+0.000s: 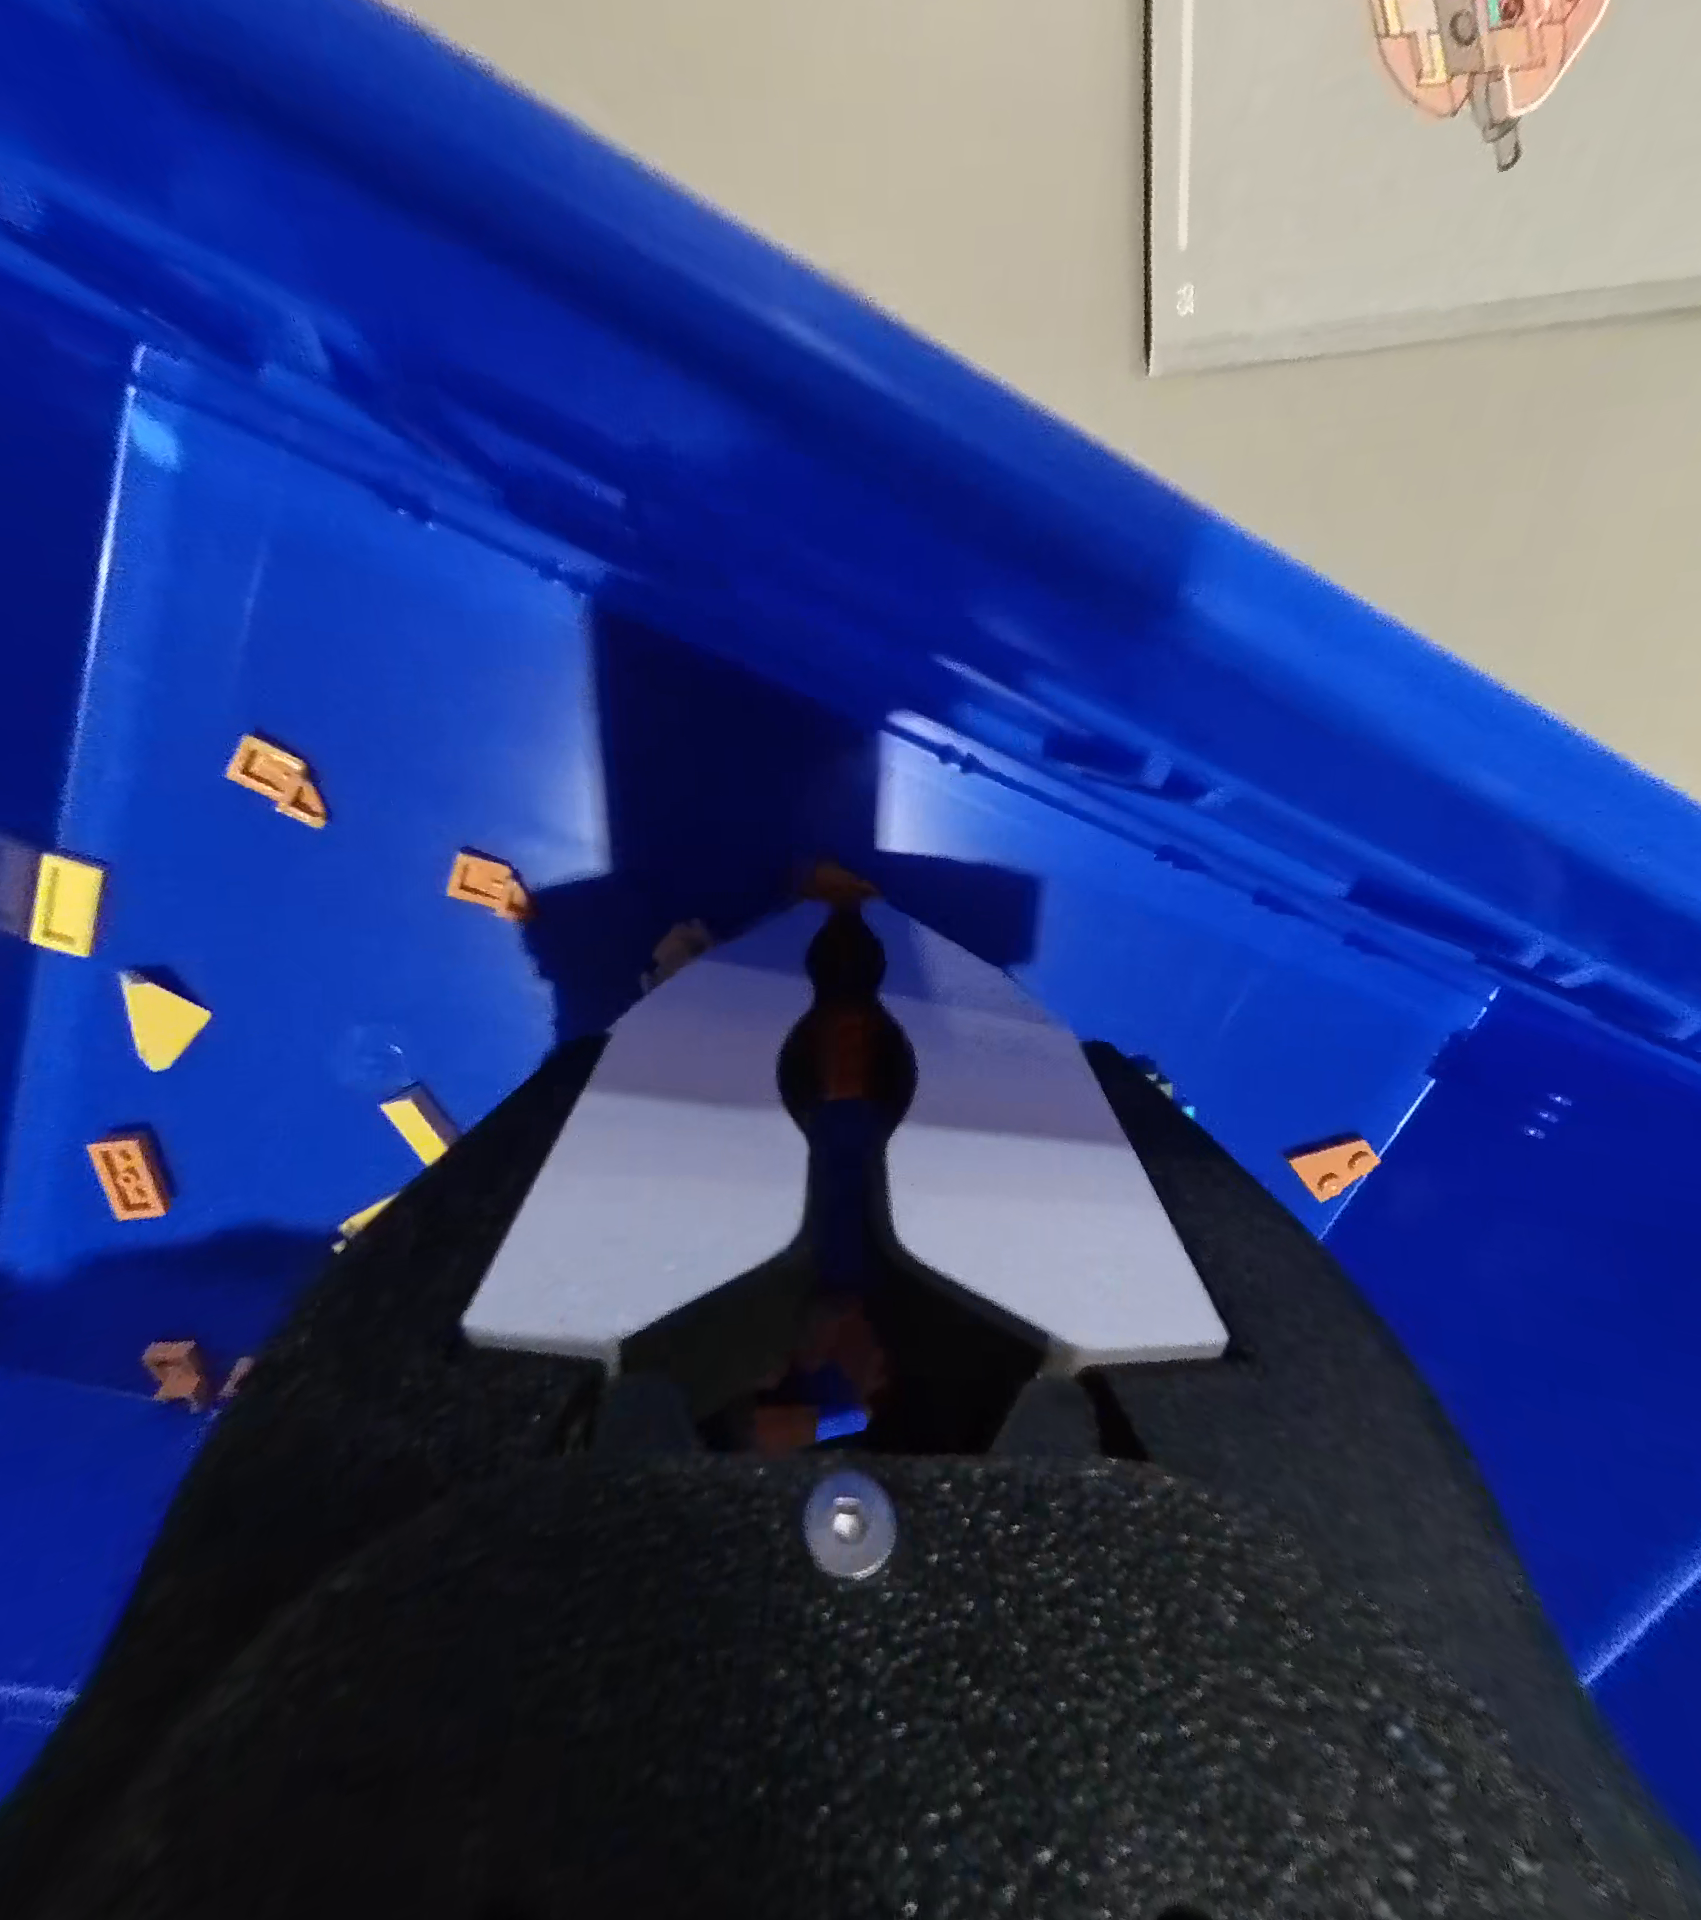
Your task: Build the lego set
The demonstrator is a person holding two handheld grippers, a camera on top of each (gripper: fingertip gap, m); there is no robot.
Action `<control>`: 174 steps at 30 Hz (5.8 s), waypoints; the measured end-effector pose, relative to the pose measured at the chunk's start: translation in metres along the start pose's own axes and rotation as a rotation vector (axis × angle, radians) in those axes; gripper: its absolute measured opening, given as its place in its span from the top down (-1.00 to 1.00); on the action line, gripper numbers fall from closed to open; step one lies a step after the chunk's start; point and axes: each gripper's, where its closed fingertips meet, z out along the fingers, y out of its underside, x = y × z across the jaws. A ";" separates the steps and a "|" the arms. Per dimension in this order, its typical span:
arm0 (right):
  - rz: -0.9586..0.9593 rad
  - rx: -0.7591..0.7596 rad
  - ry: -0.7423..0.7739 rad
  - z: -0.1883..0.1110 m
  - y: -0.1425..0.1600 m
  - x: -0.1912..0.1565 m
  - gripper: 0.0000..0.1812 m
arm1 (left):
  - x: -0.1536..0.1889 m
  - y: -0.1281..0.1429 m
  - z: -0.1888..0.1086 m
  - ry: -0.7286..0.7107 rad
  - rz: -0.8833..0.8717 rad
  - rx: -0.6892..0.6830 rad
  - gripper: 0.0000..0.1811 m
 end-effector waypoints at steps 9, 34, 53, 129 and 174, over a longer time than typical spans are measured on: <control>0.001 0.047 0.016 -0.006 0.001 0.000 0.89 | 0.001 -0.001 0.000 0.001 0.005 0.001 0.54; 0.082 -0.007 -0.009 -0.006 0.005 0.005 0.81 | -0.001 -0.005 -0.004 -0.006 0.005 0.018 0.54; 0.027 0.427 0.903 -0.132 -0.126 -0.070 0.82 | 0.048 -0.026 -0.015 0.298 -0.114 0.080 0.54; -0.997 0.293 1.610 -0.055 -0.248 -0.113 0.82 | 0.114 -0.014 -0.029 0.855 -0.478 -0.077 0.90; -0.682 0.270 1.285 -0.035 -0.178 -0.120 0.91 | 0.081 0.064 0.009 0.072 0.109 -0.548 0.76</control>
